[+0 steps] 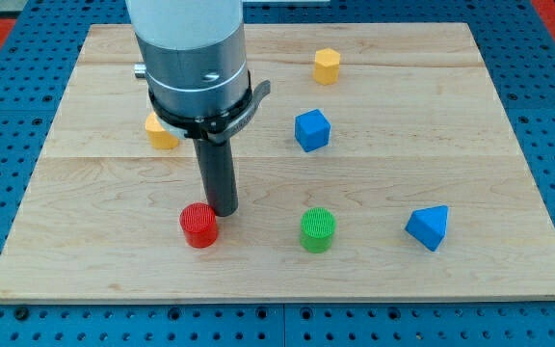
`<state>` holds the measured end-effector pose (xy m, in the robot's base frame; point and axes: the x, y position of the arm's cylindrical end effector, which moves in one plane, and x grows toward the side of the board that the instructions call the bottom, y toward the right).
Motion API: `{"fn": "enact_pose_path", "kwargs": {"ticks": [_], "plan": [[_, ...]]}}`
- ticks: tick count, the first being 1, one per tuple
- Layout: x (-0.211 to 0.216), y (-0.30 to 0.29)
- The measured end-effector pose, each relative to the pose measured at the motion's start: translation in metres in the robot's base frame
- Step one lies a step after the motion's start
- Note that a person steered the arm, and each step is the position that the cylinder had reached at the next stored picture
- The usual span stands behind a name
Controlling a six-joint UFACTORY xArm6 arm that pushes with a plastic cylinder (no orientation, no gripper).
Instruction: Push the blue cube into the red circle
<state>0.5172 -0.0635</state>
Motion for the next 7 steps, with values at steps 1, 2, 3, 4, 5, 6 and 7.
{"fn": "enact_pose_path", "kwargs": {"ticks": [1,2,3,4,5,6,7], "plan": [[-0.004,0.002],[-0.042,0.064],[-0.058,0.141],[-0.097,0.173],[-0.142,0.164],[-0.111,0.123],[-0.099,0.063]]}}
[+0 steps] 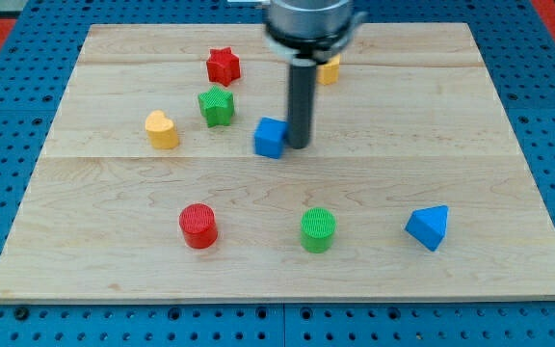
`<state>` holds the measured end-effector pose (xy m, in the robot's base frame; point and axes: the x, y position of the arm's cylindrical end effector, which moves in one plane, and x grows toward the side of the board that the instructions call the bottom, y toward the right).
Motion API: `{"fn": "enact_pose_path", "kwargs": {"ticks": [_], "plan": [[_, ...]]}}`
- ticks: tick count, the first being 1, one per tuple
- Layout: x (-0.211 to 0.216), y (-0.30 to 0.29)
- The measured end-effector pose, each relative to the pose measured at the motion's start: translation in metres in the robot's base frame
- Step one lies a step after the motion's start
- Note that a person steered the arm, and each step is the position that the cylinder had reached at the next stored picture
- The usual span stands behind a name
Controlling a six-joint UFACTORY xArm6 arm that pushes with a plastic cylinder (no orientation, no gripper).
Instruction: Push the blue cube into the red circle
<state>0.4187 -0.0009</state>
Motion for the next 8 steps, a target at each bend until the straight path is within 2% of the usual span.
{"fn": "enact_pose_path", "kwargs": {"ticks": [1,2,3,4,5,7,8], "plan": [[-0.027,0.013],[-0.017,-0.021],[0.012,-0.087],[0.018,-0.141],[-0.005,-0.158],[0.064,-0.154],[0.083,-0.164]]}}
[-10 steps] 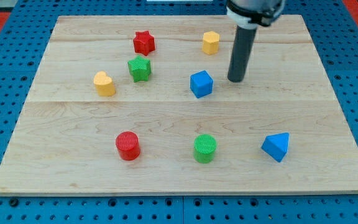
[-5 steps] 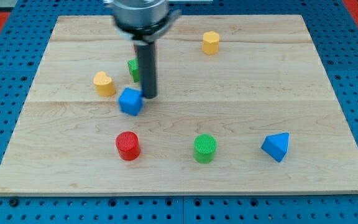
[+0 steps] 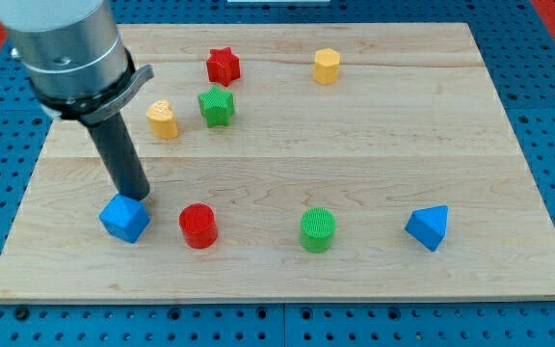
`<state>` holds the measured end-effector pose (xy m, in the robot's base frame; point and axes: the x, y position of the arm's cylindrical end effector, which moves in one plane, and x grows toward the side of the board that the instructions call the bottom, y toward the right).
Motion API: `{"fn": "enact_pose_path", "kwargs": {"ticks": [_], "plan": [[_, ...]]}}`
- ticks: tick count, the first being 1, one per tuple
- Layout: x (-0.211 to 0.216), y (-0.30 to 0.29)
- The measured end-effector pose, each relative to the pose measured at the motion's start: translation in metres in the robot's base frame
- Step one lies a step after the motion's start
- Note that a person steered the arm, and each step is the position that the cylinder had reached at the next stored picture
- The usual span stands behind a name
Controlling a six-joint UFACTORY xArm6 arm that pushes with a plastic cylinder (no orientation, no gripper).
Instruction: Push the blue cube into the red circle
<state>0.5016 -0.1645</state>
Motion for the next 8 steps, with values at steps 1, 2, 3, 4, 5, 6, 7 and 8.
{"fn": "enact_pose_path", "kwargs": {"ticks": [1,2,3,4,5,6,7,8], "plan": [[-0.002,0.0],[-0.004,-0.043],[0.019,-0.065],[0.031,-0.056],[0.034,-0.012],[0.036,-0.001],[0.037,0.004],[0.037,0.036]]}}
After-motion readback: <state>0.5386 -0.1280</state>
